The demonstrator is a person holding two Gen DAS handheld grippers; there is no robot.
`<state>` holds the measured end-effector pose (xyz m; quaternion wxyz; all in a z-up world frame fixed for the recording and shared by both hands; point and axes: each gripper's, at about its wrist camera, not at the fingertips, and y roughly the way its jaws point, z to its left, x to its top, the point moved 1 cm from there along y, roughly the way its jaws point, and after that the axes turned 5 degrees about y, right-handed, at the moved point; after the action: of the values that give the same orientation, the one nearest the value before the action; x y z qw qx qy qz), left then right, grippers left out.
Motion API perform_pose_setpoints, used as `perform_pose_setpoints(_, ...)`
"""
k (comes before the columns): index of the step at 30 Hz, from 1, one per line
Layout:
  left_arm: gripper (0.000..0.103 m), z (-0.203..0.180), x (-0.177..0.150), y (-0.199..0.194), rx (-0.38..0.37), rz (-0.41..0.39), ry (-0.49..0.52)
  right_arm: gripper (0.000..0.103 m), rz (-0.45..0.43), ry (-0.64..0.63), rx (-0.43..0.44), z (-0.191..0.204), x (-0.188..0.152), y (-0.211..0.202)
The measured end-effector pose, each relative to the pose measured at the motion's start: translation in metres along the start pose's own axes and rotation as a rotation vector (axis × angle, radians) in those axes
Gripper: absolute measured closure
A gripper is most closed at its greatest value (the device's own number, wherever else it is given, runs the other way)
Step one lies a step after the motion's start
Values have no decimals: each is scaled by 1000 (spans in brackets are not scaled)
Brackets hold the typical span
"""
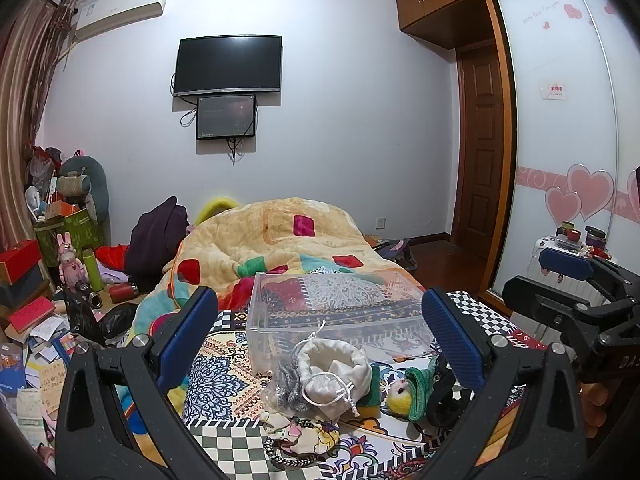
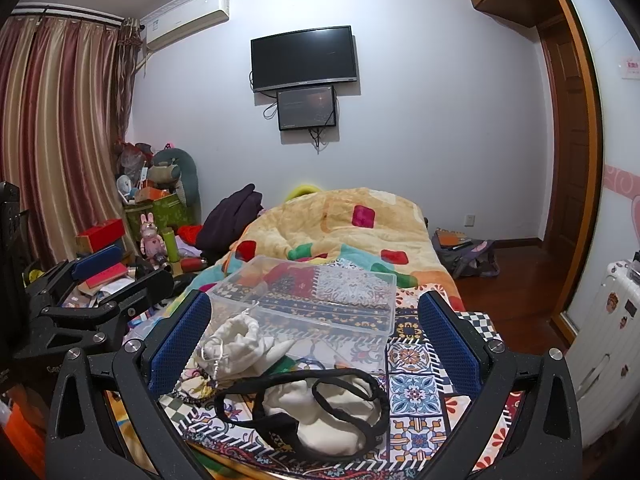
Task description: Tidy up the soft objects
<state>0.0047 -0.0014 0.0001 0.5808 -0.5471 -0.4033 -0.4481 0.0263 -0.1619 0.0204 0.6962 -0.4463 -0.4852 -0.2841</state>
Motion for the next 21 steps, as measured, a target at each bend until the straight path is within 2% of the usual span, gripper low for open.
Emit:
perform_pose_setpoints(5, 0, 1, -4, 1, -11, 16, -3, 0, 12, 0, 6, 0, -4, 4)
perform_pose_setpoints(10, 0, 2, -15, 9, -49, 78, -11, 0, 47, 13, 9, -2, -14, 9)
perform_pose_setpoints(16, 0, 4, -36, 22, -82, 180, -32, 0, 171, 43, 47, -4, -42, 26)
perform_pose_setpoints(21, 0, 4, -51, 31, -78, 241, -37, 0, 250, 24, 56, 0, -60, 38)
